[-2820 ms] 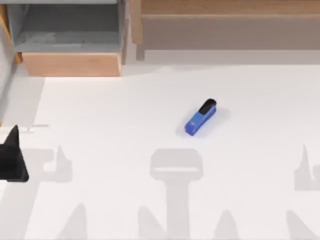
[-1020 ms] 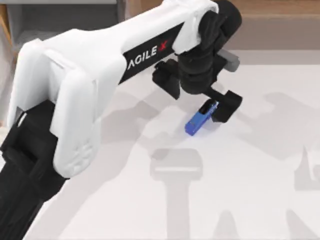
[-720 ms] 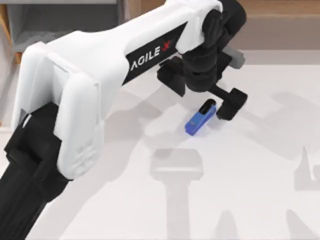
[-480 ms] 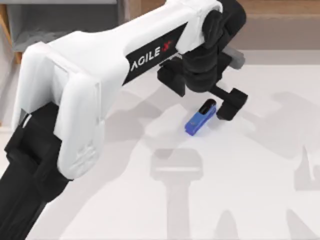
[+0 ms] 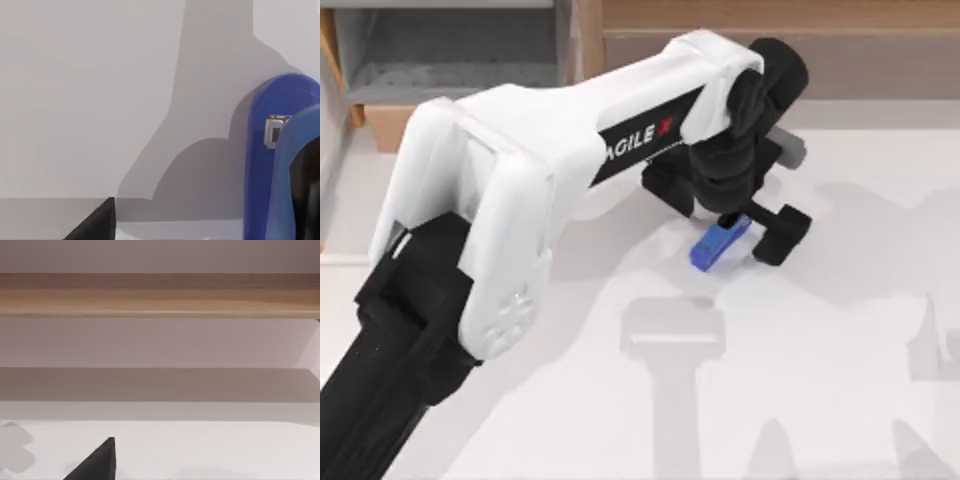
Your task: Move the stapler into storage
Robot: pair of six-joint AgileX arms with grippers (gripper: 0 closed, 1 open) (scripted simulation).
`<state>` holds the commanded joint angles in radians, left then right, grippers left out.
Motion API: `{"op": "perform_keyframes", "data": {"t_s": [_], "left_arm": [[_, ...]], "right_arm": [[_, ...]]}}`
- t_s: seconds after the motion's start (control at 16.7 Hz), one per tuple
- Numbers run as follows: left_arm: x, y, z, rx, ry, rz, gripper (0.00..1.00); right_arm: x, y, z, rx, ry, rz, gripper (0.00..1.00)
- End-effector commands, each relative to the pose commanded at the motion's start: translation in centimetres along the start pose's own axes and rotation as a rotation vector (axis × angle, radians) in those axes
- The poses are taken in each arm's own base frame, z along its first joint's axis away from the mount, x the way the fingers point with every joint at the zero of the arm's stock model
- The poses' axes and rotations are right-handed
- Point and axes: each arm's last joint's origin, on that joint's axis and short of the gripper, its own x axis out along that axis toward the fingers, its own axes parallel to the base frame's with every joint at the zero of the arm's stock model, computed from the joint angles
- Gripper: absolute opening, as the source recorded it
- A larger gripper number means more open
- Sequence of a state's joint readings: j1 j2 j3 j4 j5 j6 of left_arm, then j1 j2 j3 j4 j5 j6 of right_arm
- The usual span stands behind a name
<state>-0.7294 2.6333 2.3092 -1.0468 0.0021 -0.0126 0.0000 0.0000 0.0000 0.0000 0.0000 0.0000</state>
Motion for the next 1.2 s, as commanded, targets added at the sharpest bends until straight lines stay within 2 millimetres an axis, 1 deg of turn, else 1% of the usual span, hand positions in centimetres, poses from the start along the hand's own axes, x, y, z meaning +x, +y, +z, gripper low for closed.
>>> {"op": "perform_keyframes", "data": {"t_s": [0.12,0.9,0.96,1.2], "left_arm": [[0.00,0.00,0.00,0.000,0.000,0.000,1.00],[0.00,0.00,0.00,0.000,0.000,0.000,0.02],[0.00,0.00,0.00,0.000,0.000,0.000,0.00],[0.00,0.00,0.00,0.000,0.000,0.000,0.00]], "right_arm": [[0.00,0.00,0.00,0.000,0.000,0.000,1.00],[0.00,0.00,0.00,0.000,0.000,0.000,1.00],[0.00,0.00,0.00,0.000,0.000,0.000,1.00],[0.00,0.00,0.00,0.000,0.000,0.000,1.00]]}}
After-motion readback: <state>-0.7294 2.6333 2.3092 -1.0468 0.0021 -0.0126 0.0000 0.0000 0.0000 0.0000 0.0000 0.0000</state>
